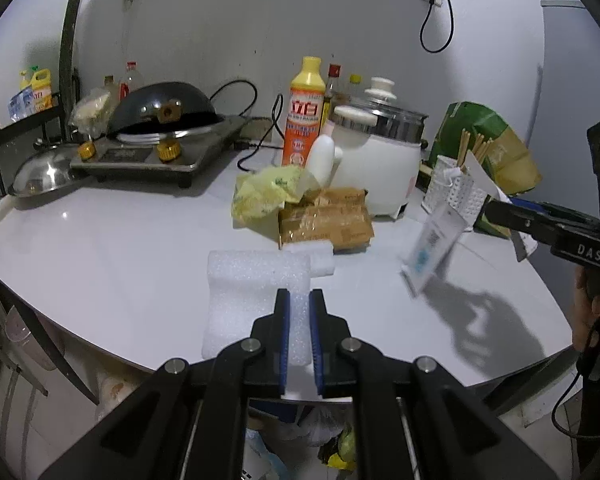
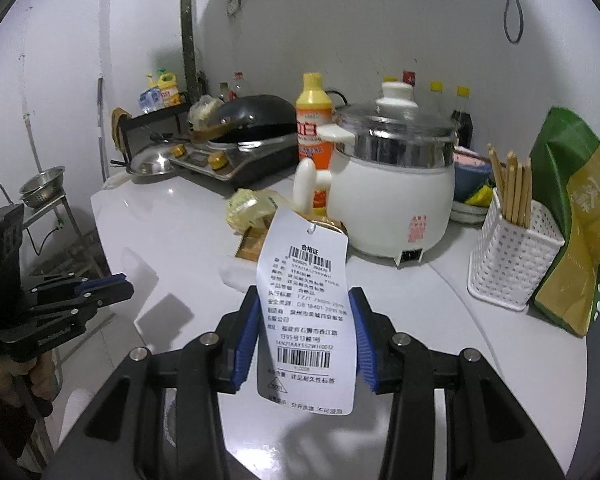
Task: Collect trash
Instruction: 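Carry the foam block with the left tool and tags with the right tool down to the bin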
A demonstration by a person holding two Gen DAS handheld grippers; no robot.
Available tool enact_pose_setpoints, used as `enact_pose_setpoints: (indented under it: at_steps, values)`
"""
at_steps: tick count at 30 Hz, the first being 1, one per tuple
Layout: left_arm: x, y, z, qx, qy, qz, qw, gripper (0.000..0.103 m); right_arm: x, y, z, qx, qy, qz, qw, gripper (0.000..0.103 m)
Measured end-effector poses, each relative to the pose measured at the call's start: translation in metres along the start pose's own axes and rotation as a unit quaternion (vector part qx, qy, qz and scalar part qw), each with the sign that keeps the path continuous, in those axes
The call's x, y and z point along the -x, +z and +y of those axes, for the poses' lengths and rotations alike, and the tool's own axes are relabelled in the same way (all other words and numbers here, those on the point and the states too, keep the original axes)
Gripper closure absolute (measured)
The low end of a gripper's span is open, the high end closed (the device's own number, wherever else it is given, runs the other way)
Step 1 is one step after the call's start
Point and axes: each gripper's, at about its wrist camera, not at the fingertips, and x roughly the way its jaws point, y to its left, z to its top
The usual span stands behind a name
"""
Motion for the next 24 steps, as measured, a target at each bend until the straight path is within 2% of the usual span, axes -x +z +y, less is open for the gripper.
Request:
enact_pose_setpoints:
  at_steps: [11, 19, 24]
  values:
    - [0.038, -0.006, 0.007, 0.0, 0.009, -0.017, 0.9998, 0.094, 0.045, 0.023, 0.041, 0.039, 0.029, -0.05, 0.998, 0.062]
    - [0.073, -0.03, 0.024, 0.005, 0.034, -0.032, 0.9989, 0.094, 0.053, 0.025, 0.088, 0.07, 0.059, -0.054, 0.994, 0.062]
    - [0.083, -0.05, 0.042, 0.023, 0.038, -0.029, 0.9986, 0.094, 0.049, 0.018, 0.118, 0.092, 0.072, -0.042, 0.992, 0.062]
